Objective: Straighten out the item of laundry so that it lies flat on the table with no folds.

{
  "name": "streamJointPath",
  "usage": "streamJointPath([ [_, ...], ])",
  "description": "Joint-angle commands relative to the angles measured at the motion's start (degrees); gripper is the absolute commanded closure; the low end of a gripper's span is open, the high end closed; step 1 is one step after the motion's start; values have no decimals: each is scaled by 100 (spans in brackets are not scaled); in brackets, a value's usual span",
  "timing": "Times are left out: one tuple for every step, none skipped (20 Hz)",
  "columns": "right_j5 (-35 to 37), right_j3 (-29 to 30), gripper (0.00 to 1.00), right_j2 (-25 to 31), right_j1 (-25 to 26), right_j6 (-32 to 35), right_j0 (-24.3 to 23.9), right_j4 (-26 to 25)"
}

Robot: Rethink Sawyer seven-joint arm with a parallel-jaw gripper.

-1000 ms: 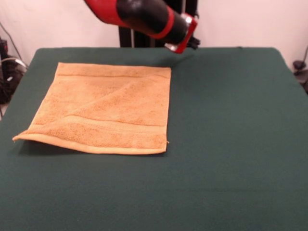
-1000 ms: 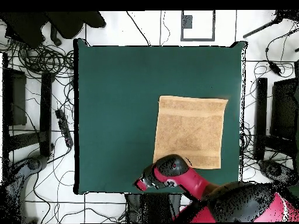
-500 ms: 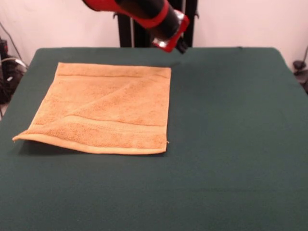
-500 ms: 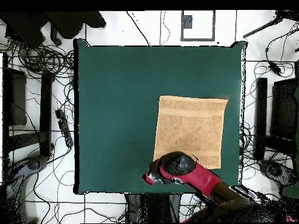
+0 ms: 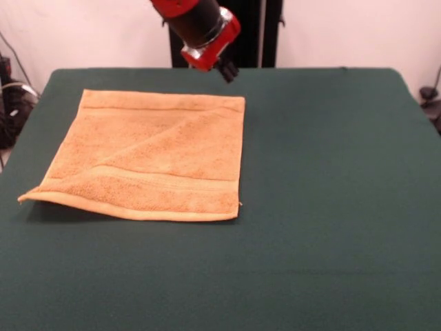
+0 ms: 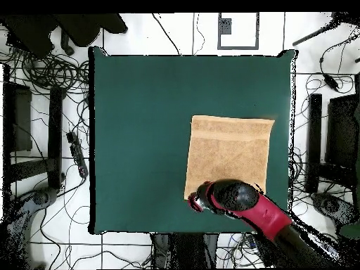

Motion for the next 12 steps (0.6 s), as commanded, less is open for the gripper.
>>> streamJointPath([
  [-547,-565,100,523,46,955,272,-184],
  [-633,-618,100,526,153,927,259,-216],
  [-782,-673,100,531,274,931,266,-241],
  [-876,-713,100,515,343,946,282,-268],
  [-1078,-752,100,468,447,985,317,-326],
  [-1220,-796,100,430,534,1018,351,-362],
  [-1509,-868,100,378,705,1075,403,-422],
  [-1633,-922,100,341,804,1104,444,-456],
  [-1835,-1050,100,213,931,1164,581,-535],
  [-1947,-1106,100,170,993,1202,636,-570],
  [-2093,-1178,100,144,1060,1242,705,-607],
  [-2120,-1220,100,133,1069,1263,744,-619],
])
